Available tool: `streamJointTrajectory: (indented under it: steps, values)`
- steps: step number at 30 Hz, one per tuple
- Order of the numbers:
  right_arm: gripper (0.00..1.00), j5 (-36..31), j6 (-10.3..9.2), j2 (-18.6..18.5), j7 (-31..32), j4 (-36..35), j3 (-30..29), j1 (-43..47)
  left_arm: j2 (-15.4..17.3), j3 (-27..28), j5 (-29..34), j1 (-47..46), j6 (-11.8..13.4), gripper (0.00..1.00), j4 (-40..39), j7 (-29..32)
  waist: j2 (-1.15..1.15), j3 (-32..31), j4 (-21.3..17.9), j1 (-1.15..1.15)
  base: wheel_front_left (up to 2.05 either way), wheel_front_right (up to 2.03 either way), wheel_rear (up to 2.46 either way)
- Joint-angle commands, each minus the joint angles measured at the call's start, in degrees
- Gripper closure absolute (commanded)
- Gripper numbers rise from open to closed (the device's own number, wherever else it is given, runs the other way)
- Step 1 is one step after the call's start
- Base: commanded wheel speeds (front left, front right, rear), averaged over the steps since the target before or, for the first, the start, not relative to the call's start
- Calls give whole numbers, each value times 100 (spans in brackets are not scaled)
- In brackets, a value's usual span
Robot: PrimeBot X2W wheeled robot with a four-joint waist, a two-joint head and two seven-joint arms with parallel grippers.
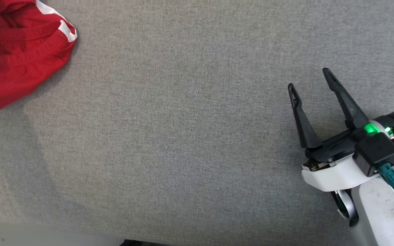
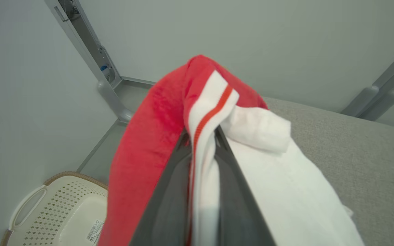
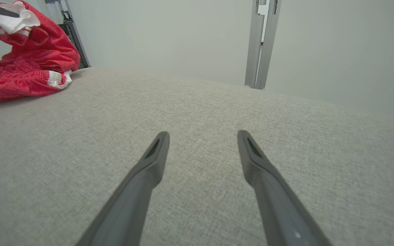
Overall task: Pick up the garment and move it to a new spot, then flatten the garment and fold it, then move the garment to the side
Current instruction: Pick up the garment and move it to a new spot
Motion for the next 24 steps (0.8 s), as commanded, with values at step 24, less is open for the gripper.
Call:
streamJointTrajectory:
  steps: [24]
  values:
    - [0,331,-10,904,4,523,368,592,-72,-836,-71,340,714,100,-3998,792,0,-2608,-2057,0,0,0,0]
